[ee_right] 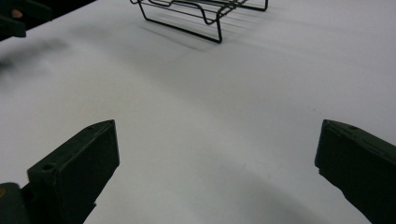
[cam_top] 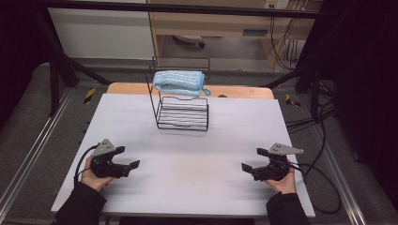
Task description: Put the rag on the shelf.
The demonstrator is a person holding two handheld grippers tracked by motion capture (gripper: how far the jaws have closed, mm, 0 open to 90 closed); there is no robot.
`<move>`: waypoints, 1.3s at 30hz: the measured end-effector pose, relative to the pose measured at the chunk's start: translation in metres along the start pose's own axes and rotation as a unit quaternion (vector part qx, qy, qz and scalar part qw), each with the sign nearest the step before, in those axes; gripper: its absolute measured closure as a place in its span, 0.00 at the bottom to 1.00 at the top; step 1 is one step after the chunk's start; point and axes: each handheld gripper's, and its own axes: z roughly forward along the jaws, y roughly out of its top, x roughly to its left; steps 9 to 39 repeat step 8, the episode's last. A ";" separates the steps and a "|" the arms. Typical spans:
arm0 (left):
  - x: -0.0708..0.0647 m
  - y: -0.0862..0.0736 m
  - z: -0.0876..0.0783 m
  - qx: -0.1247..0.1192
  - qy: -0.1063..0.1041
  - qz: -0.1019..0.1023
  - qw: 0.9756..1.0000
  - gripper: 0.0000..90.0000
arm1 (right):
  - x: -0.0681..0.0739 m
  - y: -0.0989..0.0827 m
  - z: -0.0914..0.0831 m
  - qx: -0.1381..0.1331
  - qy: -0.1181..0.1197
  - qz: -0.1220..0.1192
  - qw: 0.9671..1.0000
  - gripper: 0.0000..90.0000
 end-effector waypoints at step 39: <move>0.002 -0.005 0.001 0.005 0.002 -0.010 1.000 0.13 | 0.001 -0.007 0.004 0.025 -0.001 -0.009 1.000 0.01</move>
